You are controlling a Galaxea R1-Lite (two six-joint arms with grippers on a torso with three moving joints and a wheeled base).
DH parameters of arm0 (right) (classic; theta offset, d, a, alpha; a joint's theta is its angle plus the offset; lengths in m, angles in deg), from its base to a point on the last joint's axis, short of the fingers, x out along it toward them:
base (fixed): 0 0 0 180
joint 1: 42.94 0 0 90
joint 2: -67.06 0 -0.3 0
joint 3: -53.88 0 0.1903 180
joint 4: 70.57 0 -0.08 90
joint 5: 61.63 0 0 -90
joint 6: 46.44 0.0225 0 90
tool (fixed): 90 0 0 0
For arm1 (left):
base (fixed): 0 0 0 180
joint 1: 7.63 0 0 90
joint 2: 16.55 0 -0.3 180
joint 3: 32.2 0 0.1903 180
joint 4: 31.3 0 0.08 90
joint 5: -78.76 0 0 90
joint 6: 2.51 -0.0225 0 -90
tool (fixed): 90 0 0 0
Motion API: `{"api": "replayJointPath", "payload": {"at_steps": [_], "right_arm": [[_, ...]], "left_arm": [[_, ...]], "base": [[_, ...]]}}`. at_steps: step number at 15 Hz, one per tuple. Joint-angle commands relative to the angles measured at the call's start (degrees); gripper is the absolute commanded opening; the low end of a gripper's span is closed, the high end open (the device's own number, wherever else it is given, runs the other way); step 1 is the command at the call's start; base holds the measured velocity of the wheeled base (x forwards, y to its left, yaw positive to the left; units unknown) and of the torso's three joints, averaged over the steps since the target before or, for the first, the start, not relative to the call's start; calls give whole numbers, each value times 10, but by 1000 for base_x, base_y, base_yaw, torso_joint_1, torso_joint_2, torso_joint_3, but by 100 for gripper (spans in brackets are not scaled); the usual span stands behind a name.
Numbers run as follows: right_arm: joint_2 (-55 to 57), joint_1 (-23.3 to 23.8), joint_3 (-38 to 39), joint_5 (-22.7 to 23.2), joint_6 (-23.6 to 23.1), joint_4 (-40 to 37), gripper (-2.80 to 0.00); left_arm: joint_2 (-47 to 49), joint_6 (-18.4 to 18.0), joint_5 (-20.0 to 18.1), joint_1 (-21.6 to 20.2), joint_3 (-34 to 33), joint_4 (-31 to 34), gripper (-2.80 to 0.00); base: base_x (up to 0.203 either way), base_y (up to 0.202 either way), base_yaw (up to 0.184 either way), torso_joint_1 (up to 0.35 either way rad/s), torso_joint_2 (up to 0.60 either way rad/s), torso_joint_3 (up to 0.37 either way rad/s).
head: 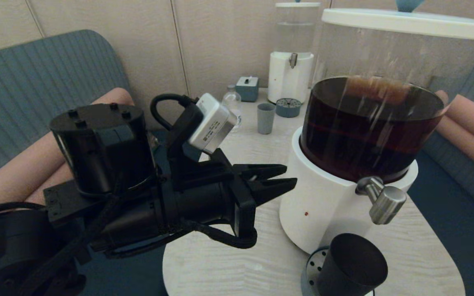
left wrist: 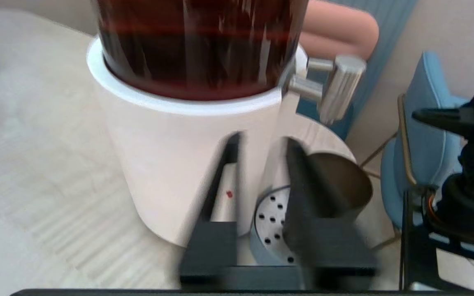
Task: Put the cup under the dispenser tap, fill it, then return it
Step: Place the cup next to the water dispenser
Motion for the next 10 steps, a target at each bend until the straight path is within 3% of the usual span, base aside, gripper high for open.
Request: {"api": "replayJointPath", "payload": {"at_steps": [1, 6, 10], "right_arm": [[-1, 0, 5, 0, -1, 0, -280], [-1, 0, 5, 0, -1, 0, -280], [-1, 0, 5, 1, -1, 0, -280]], "left_arm": [[5, 0, -2, 0, -4, -3, 0], [14, 0, -8, 1, -59, -63, 0], [33, 0, -9, 1, -123, -157, 0]], "base": [[0, 0, 0, 0, 0, 0], [0, 0, 0, 0, 0, 0], [0, 0, 0, 0, 0, 0]]}}
